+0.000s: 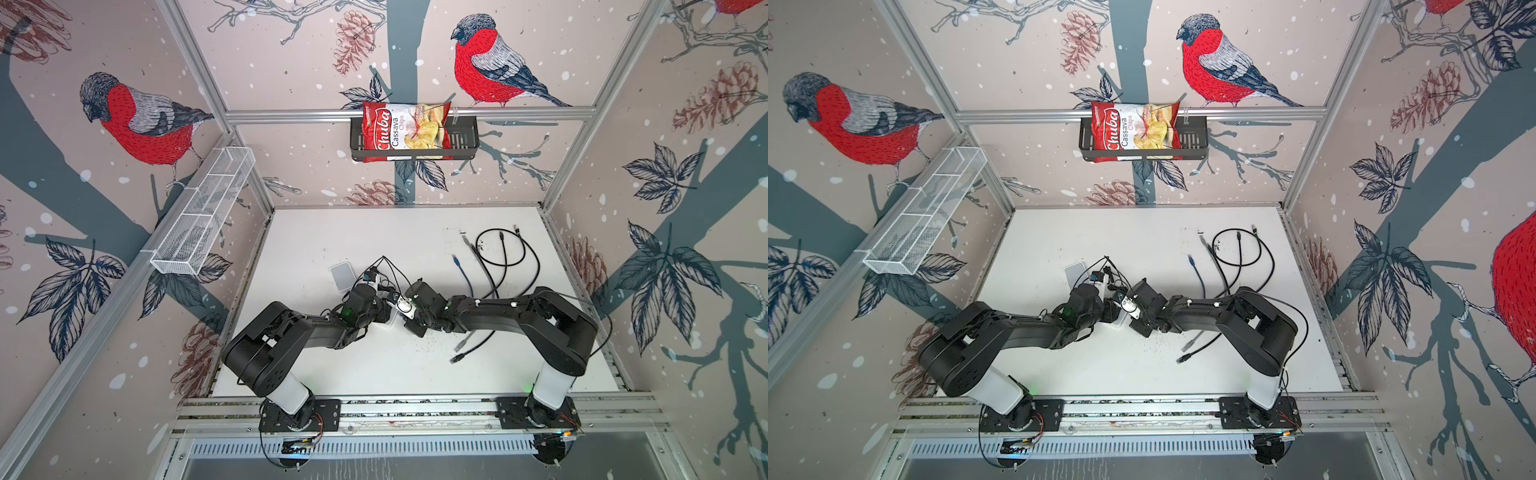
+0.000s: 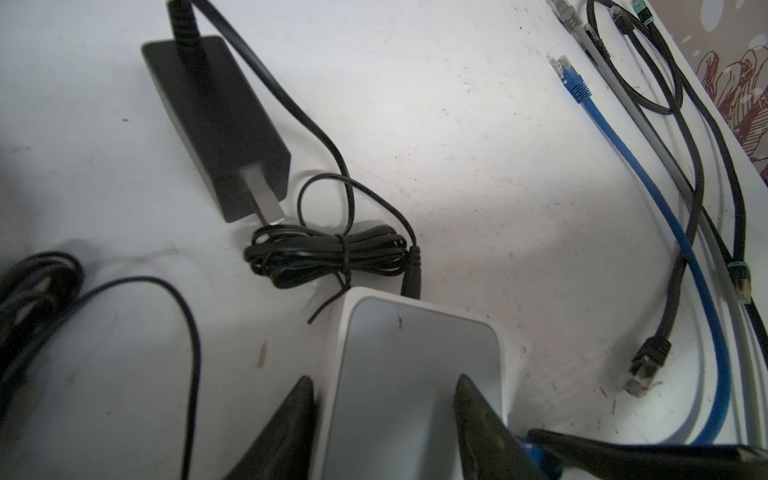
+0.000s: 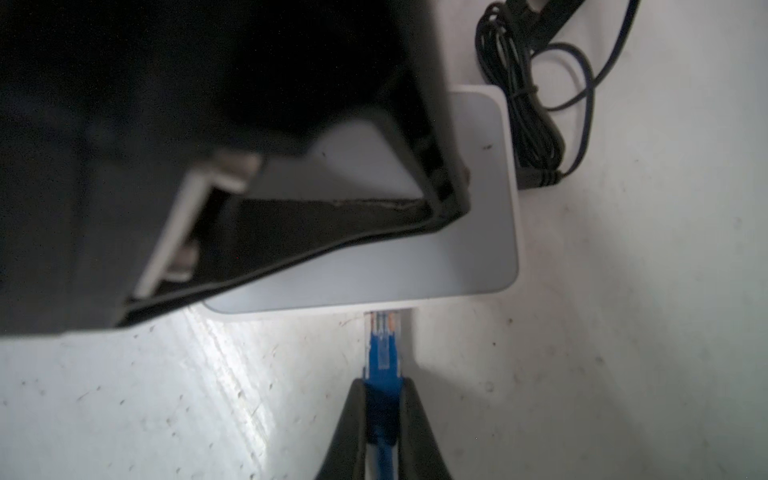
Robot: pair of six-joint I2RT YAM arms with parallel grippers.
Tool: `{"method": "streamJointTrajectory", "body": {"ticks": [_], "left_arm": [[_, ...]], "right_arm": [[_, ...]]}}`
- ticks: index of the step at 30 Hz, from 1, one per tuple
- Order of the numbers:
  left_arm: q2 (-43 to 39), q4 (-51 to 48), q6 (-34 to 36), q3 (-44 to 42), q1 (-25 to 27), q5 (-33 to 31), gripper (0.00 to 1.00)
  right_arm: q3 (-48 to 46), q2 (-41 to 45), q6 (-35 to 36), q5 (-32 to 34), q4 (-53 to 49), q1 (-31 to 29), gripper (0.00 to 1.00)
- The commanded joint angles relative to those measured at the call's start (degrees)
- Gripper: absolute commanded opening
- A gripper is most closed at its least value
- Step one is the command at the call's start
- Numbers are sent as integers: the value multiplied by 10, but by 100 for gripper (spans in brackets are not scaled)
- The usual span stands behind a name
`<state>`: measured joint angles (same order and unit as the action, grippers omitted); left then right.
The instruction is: Insert the plug into the switch port
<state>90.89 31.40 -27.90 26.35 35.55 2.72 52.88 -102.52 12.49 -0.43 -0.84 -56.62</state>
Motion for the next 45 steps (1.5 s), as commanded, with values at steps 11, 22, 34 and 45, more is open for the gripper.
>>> {"method": "streamJointTrajectory", "body": {"ticks": [11,22,34,45], "left_arm": [[0,-10,-7,-9,5,72,52],[12,19,-19,-19,6,94,51],[21,46,-26,-23,13,122,50],[35,60,-23,-21,20,137,49]], "right_arm": [[29,-2,-13,-36,66,-5,3],[35,-11,-16,-30,117,-7,3],[35,-17,-6,-38,208,-17,3],[79,-38,17,-63,213,-19,3]]}}
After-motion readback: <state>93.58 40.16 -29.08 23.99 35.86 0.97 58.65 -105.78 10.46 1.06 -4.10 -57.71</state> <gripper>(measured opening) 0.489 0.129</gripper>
